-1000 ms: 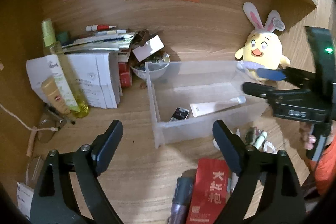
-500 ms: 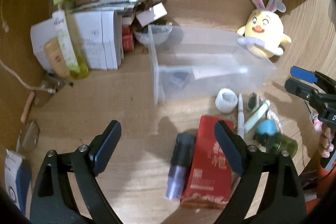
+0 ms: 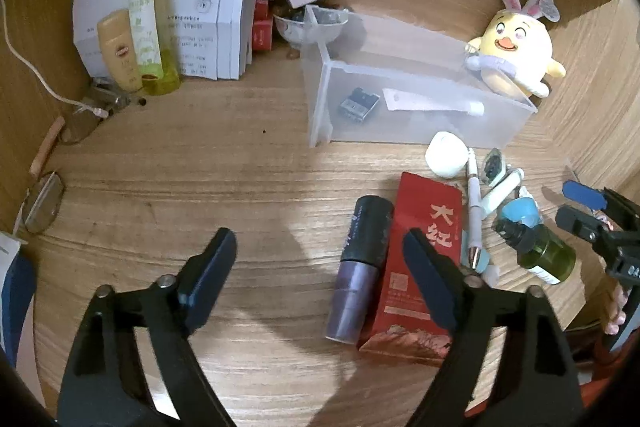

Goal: Organize objects
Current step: 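Grasp the black cylindrical bottle with the left gripper while the right grasps the green bottle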

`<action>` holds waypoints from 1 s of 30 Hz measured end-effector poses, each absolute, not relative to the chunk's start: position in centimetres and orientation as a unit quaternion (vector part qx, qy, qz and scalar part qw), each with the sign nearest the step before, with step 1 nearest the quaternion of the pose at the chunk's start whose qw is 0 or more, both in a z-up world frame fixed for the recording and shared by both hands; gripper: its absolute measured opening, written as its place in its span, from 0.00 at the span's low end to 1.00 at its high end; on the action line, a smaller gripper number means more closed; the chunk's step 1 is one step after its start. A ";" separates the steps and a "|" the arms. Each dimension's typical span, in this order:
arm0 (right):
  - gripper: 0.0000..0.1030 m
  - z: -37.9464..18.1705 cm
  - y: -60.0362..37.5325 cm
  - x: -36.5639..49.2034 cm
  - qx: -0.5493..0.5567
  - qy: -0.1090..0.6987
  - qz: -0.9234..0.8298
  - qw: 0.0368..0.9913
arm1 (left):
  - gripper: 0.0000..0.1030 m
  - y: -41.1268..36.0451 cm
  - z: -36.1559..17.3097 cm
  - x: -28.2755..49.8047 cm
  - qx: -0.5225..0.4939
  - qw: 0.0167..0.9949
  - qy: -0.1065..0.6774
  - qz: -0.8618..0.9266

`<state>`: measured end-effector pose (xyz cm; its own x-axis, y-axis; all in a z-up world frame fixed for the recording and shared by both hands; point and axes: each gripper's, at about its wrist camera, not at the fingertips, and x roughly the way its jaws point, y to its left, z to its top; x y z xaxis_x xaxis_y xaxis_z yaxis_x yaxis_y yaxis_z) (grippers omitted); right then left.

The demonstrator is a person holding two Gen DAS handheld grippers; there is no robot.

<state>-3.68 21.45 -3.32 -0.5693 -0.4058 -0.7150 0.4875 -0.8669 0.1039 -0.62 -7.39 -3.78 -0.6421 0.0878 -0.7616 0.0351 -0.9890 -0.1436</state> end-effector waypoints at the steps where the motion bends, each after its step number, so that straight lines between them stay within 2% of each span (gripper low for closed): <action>1: 0.67 -3.4 21.5 -3.5 0.391 0.052 -0.883 0.255 | 0.74 -7.4 -4.0 -0.8 -0.427 0.016 -0.073 0.901; 10: 0.67 -4.7 20.8 -1.9 0.409 0.067 -0.864 0.288 | 0.61 -6.8 -4.8 -2.0 -0.443 0.033 -0.072 0.893; 15: 0.52 -5.2 20.0 -1.3 0.413 0.080 -0.853 0.308 | 0.55 -6.5 -5.1 -3.0 -0.456 0.054 -0.083 0.884; 20: 0.48 -5.7 19.1 -1.1 0.411 0.094 -0.851 0.313 | 0.40 -6.2 -5.3 -3.4 -0.458 0.050 -0.075 0.884; 24: 0.39 -5.9 18.6 -1.0 0.411 0.097 -0.847 0.322 | 0.35 -6.2 -5.4 -3.3 -0.455 0.041 -0.069 0.887; 27: 0.38 -6.4 18.4 -1.0 0.416 0.098 -0.843 0.327 | 0.32 -6.1 -5.4 -3.3 -0.454 0.034 -0.061 0.888; 30: 0.38 -6.5 18.4 -0.9 0.414 0.099 -0.845 0.325 | 0.25 -6.1 -5.5 -3.3 -0.453 0.025 -0.054 0.889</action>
<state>-0.93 18.44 -6.51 -0.4464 -0.4670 -0.7633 0.6313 -0.7689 0.1012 -3.35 -6.11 -5.46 -0.5879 0.0932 -0.8035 0.0052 -0.9929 -0.1189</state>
